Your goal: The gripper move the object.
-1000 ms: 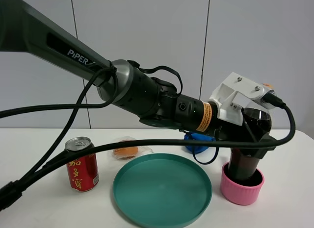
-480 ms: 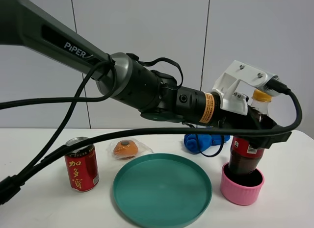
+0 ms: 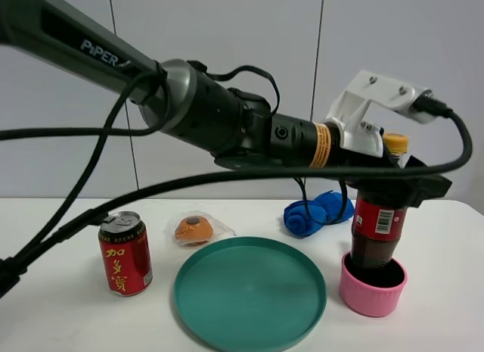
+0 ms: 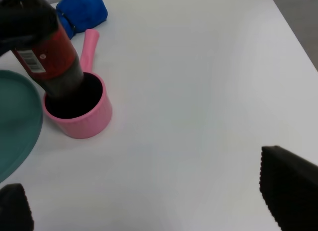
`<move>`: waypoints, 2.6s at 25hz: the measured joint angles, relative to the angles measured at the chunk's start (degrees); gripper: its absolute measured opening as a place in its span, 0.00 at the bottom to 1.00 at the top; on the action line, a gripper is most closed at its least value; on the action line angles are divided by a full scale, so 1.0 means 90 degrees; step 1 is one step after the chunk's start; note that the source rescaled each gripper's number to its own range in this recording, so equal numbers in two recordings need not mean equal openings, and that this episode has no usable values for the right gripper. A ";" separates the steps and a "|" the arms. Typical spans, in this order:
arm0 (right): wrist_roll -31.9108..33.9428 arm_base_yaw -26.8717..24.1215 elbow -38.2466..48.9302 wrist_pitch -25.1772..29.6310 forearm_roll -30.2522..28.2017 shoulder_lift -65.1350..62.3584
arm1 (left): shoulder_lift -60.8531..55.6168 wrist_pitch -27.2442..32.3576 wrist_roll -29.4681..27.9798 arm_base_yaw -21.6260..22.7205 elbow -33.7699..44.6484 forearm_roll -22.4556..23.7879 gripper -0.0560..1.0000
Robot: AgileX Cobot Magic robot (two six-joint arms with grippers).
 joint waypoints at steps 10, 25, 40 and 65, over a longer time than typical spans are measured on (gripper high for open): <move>0.0000 0.0000 0.0000 0.0000 0.0000 0.0000 | -0.1369 0.1132 0.0002 0.0000 0.0000 -0.0006 0.48; 0.0000 0.0000 0.0000 0.0000 0.0000 0.0000 | -0.4381 0.8411 0.2740 0.0142 0.0000 -0.1511 0.48; 0.0000 0.0000 0.0000 0.0000 0.0000 0.0000 | -0.7003 1.1651 0.4621 0.2462 0.0636 -0.4510 0.47; 0.0000 0.0000 0.0000 0.0000 0.0000 0.0000 | -1.3940 1.1691 0.5941 0.5771 0.5525 -0.8001 0.47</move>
